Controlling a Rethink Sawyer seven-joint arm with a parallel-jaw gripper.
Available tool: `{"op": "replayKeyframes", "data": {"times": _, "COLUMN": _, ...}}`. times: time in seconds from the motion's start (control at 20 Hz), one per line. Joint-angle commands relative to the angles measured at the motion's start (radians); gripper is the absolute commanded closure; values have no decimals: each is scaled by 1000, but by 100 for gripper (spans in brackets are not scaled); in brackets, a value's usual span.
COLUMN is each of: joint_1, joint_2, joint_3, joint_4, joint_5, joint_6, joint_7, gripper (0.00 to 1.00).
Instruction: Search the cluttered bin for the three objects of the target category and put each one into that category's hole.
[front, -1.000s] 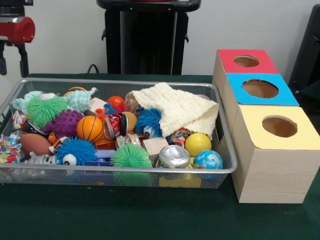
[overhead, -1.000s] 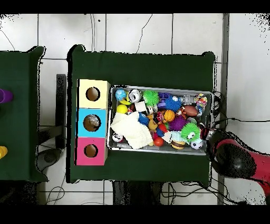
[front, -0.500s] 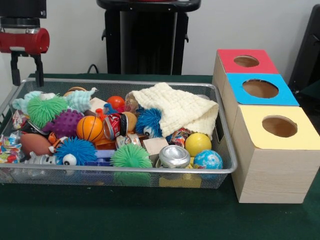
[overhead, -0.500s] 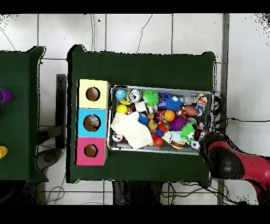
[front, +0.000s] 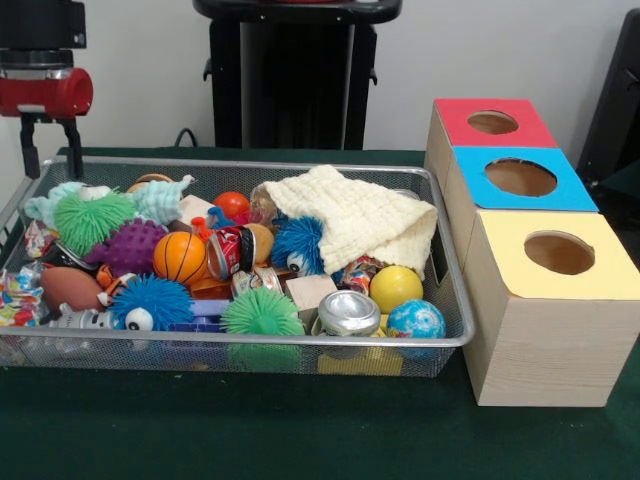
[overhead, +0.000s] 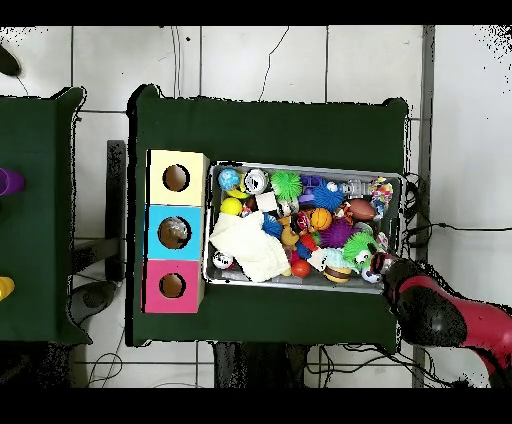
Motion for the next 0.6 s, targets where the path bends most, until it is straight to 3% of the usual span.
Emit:
{"op": "replayKeyframes", "data": {"times": 0.05, "joint_1": -15, "joint_2": 90, "joint_3": 90, "joint_4": -26, "joint_5": -74, "joint_6": 41, "joint_7": -188, "gripper": 0}}
{"op": "replayKeyframes", "data": {"times": 0.45, "joint_1": -23, "joint_2": 183, "joint_3": 96, "joint_4": -82, "joint_5": -138, "joint_6": 14, "joint_7": -194, "gripper": 0}}
{"op": "replayKeyframes", "data": {"times": 0.6, "joint_1": -50, "joint_2": 241, "joint_3": 123, "joint_4": -118, "joint_5": -129, "joint_6": 58, "joint_7": -245, "gripper": 0}}
